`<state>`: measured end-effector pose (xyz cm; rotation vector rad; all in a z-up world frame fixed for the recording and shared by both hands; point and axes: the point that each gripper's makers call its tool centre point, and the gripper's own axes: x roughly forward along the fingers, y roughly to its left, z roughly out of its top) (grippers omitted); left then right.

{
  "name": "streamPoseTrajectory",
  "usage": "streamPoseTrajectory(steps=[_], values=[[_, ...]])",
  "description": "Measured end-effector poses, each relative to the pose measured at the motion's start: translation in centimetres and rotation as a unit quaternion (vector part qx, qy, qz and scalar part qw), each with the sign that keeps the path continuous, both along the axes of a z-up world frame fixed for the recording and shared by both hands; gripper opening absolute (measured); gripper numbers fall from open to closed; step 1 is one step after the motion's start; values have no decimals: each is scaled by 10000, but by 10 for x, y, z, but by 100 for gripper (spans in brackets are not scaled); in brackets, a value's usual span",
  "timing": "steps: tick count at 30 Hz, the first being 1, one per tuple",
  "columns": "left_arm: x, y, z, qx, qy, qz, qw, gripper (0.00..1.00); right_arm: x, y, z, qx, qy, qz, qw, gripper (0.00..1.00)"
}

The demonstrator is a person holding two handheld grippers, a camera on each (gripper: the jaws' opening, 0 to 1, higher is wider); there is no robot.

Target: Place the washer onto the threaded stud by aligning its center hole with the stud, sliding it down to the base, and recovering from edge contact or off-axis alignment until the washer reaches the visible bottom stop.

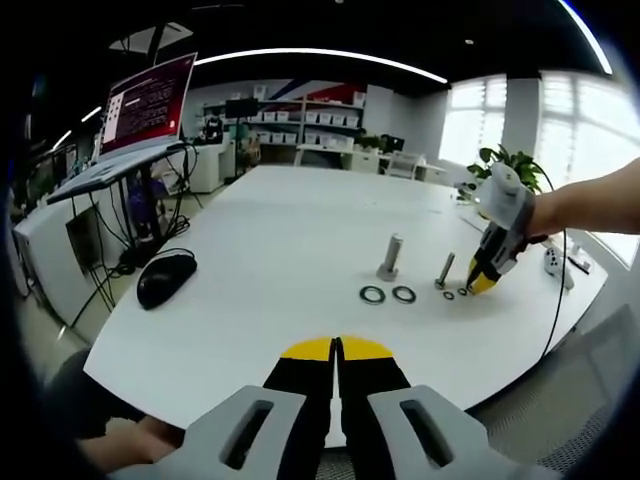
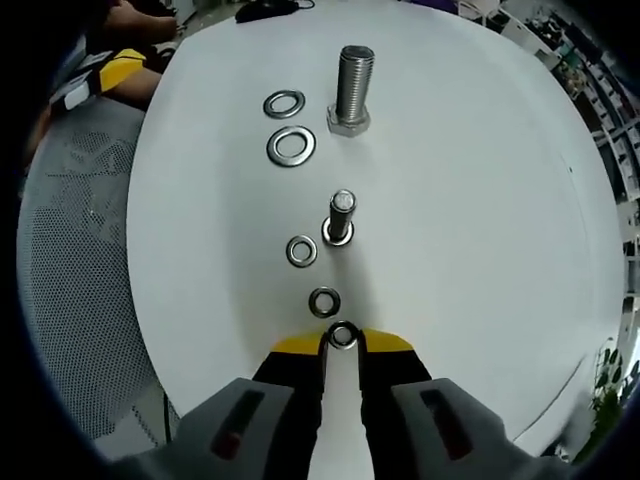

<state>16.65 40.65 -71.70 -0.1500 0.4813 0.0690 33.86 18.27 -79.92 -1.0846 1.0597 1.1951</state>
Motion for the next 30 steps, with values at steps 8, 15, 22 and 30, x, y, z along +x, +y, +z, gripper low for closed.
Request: streamPoseTrajectory(steps=[8,15,22,30], values=[[0,0,0,1,0,-2,10000,0,-1,-1,2,272,101,-514,9983,14],[0,0,0,-8,-2,1,10000,0,2,8,21,610,125,-625,9961,14],[0,0,-1,7,6,-1,10000,0,2,20,38,830,132,-593,9947,14],[0,0,-1,17,14,-9,10000,0,0,36,56,982,57,-310,9947,14]])
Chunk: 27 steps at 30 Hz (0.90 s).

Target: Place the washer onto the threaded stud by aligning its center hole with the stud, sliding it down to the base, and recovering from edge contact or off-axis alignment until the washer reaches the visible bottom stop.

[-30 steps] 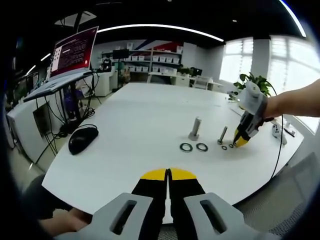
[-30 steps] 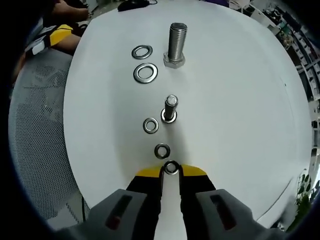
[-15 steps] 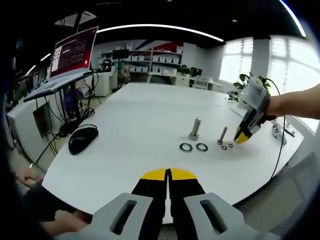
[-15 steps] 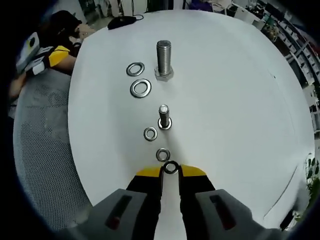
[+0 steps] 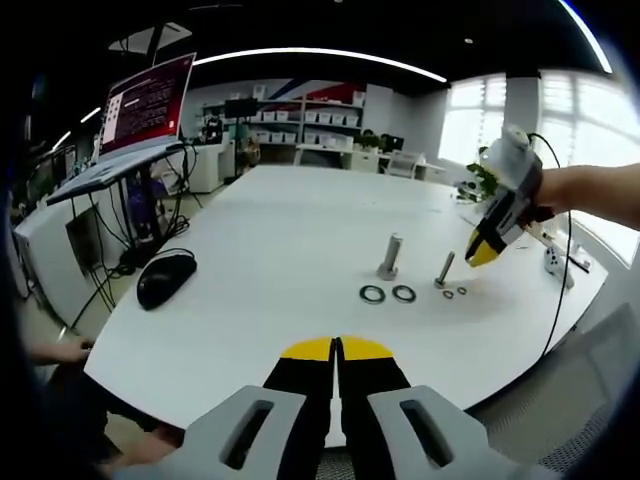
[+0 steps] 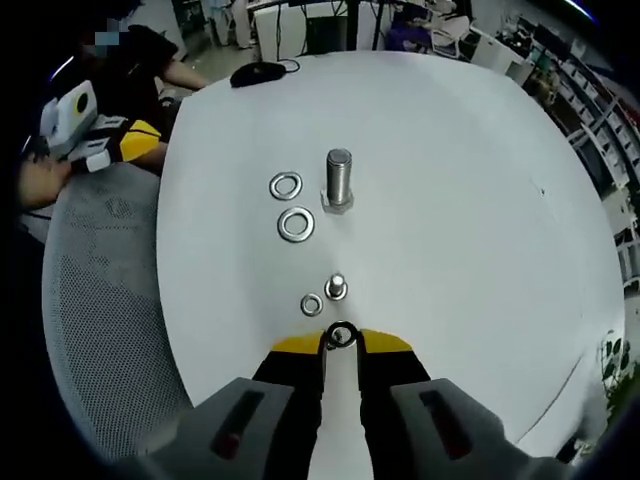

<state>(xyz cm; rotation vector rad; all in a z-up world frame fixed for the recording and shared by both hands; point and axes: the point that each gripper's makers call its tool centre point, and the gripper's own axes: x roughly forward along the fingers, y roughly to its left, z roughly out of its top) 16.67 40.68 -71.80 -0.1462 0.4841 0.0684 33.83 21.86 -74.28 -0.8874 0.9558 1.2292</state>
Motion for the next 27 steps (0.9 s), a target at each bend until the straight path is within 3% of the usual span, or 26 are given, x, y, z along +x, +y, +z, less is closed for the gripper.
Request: streamPoseTrajectory(steps=[12,27], values=[[0,0,0,1,5,-7,10000,0,0,21,14,208,-21,287,9994,14],[0,0,1,-15,-29,1,10000,0,1,29,3,-79,-118,660,9977,14]])
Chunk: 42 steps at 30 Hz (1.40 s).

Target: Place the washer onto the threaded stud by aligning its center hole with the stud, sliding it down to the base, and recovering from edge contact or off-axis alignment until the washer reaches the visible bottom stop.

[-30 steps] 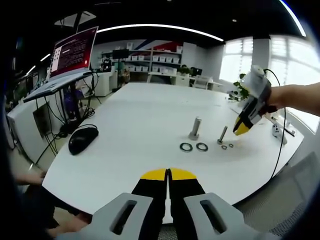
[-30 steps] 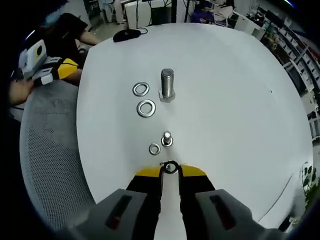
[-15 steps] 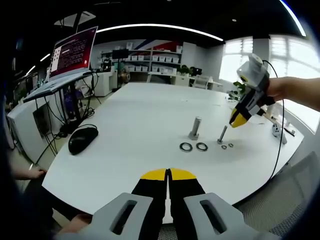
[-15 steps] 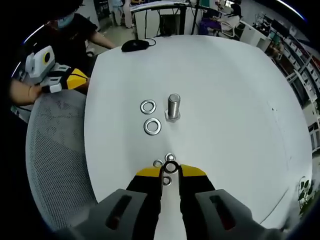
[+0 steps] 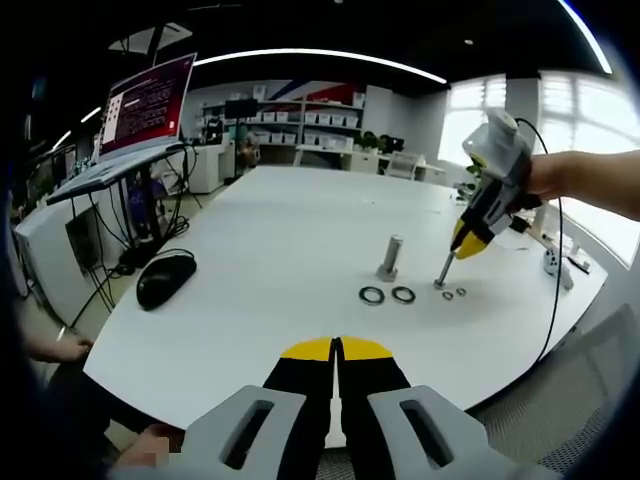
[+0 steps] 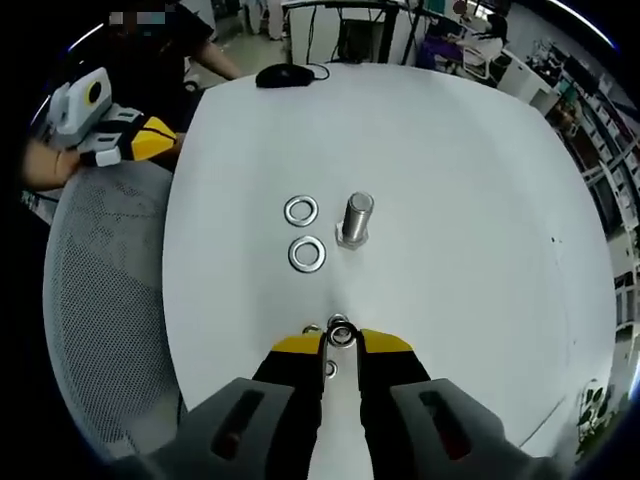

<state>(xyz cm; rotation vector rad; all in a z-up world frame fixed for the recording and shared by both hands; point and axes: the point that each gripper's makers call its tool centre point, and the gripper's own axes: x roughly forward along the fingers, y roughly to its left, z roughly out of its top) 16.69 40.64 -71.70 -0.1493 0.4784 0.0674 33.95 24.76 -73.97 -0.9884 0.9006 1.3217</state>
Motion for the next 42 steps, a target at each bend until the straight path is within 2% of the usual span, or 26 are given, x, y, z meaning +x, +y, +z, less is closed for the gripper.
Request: streamPoseTrajectory(steps=[18,31,42], values=[[1,-1,1,-54,-29,-9,10000,0,2,2,-16,-215,46,107,9997,14],[1,0,0,-23,-28,-12,10000,0,0,3,-41,-410,127,122,9990,14],[1,0,0,-52,-41,-11,10000,0,-1,4,-50,-412,215,185,9987,15]])
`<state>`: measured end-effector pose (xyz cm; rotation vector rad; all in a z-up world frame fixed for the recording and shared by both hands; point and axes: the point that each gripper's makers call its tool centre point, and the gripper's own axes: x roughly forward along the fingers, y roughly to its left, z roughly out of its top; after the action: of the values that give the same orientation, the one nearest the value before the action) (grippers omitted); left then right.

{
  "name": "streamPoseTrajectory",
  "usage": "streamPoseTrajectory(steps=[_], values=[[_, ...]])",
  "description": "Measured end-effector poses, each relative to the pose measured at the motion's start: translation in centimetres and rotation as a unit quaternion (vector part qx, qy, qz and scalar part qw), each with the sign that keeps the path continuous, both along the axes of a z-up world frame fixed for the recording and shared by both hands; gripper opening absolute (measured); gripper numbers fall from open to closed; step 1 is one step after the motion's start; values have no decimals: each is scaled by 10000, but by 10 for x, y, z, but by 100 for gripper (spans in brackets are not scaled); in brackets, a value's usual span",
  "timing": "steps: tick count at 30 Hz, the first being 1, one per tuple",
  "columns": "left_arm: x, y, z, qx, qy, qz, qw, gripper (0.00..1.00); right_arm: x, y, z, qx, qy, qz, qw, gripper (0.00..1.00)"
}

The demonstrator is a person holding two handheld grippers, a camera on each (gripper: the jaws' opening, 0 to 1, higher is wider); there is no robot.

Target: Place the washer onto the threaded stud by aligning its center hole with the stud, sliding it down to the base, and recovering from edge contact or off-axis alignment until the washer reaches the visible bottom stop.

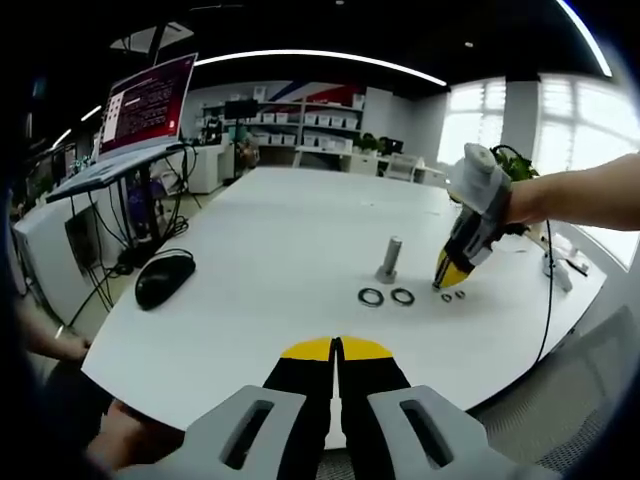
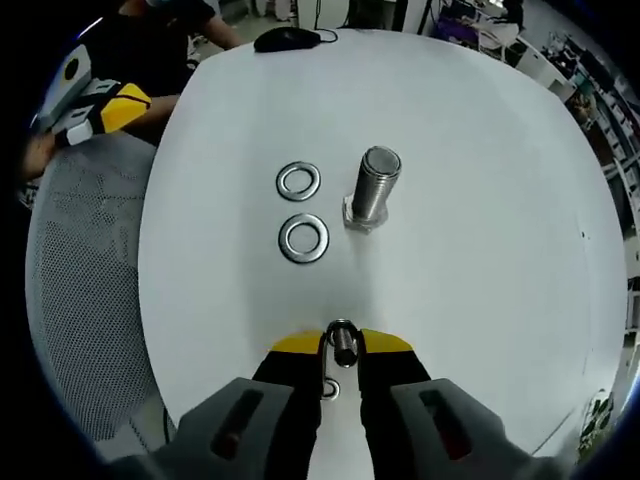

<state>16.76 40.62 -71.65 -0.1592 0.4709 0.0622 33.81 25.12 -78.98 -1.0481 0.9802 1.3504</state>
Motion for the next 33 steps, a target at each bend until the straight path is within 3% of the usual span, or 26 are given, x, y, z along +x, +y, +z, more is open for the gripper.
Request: streamPoseTrajectory(steps=[15,24,33], values=[[0,0,0,-11,-9,9,10000,0,-4,-15,0,137,148,-221,9996,21],[0,0,0,-13,-16,10,10000,0,-7,-37,-5,-83,178,-110,9997,21],[0,0,1,-11,-27,5,10000,0,-7,-40,-9,-195,111,-108,9997,20]])
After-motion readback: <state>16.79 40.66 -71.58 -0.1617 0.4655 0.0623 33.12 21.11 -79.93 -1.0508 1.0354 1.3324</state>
